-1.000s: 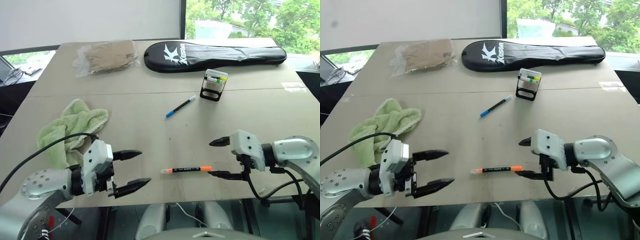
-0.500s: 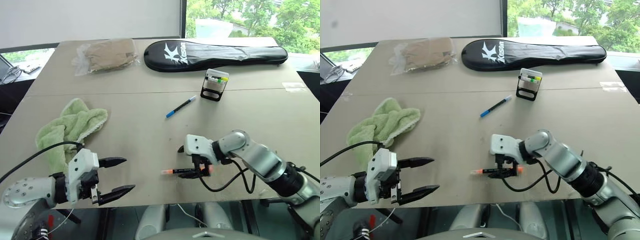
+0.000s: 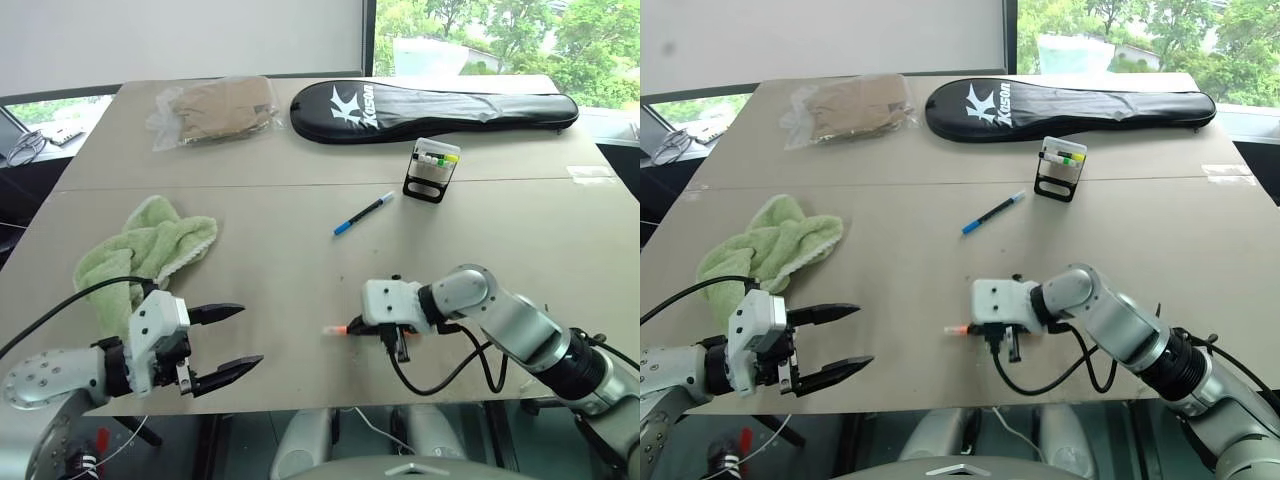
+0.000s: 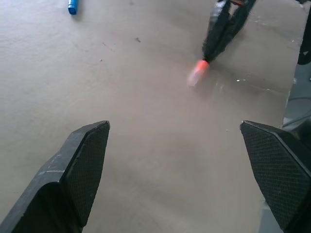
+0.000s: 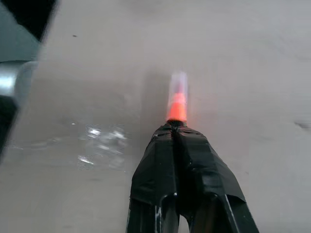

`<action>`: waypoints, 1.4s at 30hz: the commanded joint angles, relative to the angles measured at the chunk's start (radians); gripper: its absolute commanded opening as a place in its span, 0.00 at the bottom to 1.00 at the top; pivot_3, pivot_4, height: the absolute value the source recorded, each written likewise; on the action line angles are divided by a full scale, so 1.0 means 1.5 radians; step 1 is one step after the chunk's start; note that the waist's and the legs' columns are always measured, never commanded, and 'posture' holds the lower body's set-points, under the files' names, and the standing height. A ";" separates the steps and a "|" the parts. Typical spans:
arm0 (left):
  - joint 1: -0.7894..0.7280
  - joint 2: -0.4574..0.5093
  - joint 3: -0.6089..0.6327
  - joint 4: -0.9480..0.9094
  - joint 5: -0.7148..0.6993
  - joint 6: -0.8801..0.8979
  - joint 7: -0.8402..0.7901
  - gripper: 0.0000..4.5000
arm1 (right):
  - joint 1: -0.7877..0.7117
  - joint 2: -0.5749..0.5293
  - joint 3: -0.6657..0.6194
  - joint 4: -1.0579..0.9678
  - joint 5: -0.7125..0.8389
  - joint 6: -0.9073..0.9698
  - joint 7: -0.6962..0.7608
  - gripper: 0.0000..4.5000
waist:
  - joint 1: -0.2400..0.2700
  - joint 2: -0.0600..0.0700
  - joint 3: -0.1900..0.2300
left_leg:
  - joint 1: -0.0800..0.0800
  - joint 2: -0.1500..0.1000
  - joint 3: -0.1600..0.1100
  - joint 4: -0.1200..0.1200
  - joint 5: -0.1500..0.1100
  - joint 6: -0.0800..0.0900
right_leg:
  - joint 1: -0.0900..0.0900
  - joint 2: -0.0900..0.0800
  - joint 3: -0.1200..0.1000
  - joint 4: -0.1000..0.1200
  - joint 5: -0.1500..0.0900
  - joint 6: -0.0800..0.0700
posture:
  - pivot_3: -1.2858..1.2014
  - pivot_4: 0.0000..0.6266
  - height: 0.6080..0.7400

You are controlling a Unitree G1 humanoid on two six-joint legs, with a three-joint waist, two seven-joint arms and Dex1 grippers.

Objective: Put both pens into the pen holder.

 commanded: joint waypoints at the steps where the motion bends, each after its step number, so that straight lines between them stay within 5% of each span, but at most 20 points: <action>1: -0.021 -0.008 -0.007 0.001 0.003 -0.009 0.014 1.00 | -0.035 -0.017 -0.053 0.083 -0.039 -0.021 -0.031 0.01 | 0.000 0.000 0.000 | 0.000 0.000 0.000 0.000 0.000 0.000 | 0.000 0.000 0.000 0.000 0.000 0.000 | 0.52 0.24 1.00; 6: -0.051 -0.018 -0.030 0.010 0.018 -0.017 0.028 1.00 | -0.143 -0.009 -0.023 0.256 -0.042 0.014 0.059 0.01 | -0.003 0.001 0.001 | 0.000 0.000 0.000 0.000 0.000 0.000 | 0.000 0.000 0.000 0.000 0.000 0.000 | 0.52 0.24 1.00; 9: -0.056 -0.022 -0.040 0.009 0.024 -0.017 0.033 1.00 | -0.193 0.020 -0.007 0.363 -0.058 0.008 0.089 0.19 | -0.010 0.001 0.001 | 0.000 0.000 0.000 0.000 0.000 0.000 | 0.000 0.000 0.000 0.000 0.000 0.000 | 0.52 0.24 1.00; 11: -0.045 -0.024 -0.044 0.008 0.028 -0.020 0.031 1.00 | -0.216 0.044 -0.016 0.408 -0.080 -0.002 0.056 0.41 | -0.015 0.001 0.000 | 0.000 0.000 0.000 0.000 0.000 0.000 | 0.000 0.000 0.000 0.000 0.000 0.000 | 0.52 0.24 1.00; 15: -0.028 -0.034 -0.038 0.009 0.031 -0.026 0.042 1.00 | -0.227 0.051 -0.072 0.326 -0.027 0.052 0.082 0.81 | -0.016 0.001 0.000 | 0.001 0.000 0.000 0.000 0.000 0.000 | 0.000 0.000 0.001 0.001 0.000 0.000 | 0.52 0.24 1.00; 22: 0.002 -0.053 -0.044 0.008 0.048 -0.048 0.053 1.00 | -0.219 -0.004 -0.018 0.071 0.033 0.185 0.148 0.81 | -0.015 0.002 0.001 | -0.008 0.000 -0.001 0.000 0.000 0.000 | -0.008 0.000 0.000 0.002 0.000 0.000 | 0.52 0.24 1.00; 28: 0.009 -0.049 -0.036 0.012 0.050 -0.049 0.050 1.00 | -0.214 0.046 0.057 0.065 -0.014 0.267 0.062 0.81 | -0.016 0.002 0.001 | -0.009 0.000 0.000 0.001 0.001 -0.001 | -0.011 0.000 0.001 0.006 0.000 0.000 | 0.52 0.24 1.00; 42: 0.006 -0.050 -0.038 0.019 0.048 -0.042 0.054 1.00 | -0.264 0.097 0.078 0.067 0.058 0.419 0.007 0.81 | -0.018 0.002 0.001 | -0.009 0.000 0.000 0.001 0.001 -0.002 | -0.012 0.000 0.001 0.008 0.000 0.000 | 0.52 0.24 1.00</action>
